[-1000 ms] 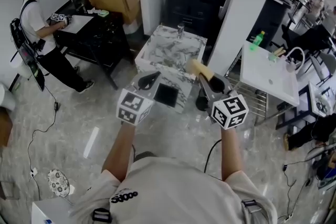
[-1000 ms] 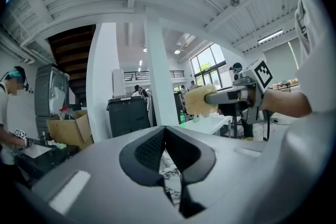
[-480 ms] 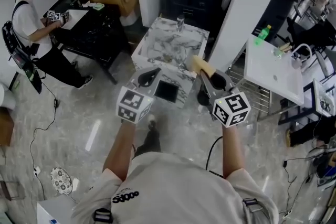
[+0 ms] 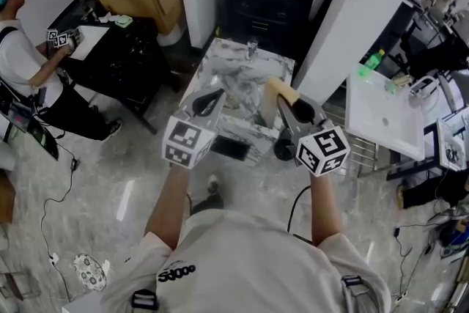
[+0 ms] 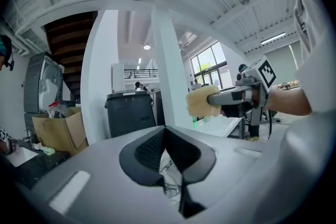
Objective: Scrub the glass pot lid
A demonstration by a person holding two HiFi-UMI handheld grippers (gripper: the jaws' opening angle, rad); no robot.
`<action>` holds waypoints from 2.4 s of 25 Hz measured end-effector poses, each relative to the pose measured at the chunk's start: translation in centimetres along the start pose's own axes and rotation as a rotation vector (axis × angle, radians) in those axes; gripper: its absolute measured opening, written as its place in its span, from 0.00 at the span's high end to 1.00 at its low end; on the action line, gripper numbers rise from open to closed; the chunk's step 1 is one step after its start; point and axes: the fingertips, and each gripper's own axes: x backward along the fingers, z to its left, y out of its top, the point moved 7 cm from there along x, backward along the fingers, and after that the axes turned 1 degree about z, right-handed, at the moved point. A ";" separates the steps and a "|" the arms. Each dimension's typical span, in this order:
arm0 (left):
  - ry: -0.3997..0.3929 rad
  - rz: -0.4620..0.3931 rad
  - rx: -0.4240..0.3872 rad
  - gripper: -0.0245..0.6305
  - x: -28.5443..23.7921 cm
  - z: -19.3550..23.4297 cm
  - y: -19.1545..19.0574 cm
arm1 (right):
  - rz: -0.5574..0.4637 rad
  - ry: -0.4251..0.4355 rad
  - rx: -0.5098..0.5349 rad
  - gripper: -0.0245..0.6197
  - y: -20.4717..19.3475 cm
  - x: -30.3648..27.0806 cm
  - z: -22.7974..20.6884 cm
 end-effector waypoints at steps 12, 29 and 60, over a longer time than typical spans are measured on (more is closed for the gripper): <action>-0.037 0.002 0.012 0.95 -6.6 7.7 -0.2 | 0.027 -0.009 -0.015 0.89 0.9 -8.6 -3.9; -0.080 0.050 0.081 0.95 -11.5 14.8 -5.1 | 0.109 -0.041 -0.096 0.89 -2.5 -17.9 -6.7; -0.068 0.221 0.257 0.95 -17.8 23.1 -18.9 | 0.478 -0.134 -0.298 0.89 -22.1 -34.2 -10.4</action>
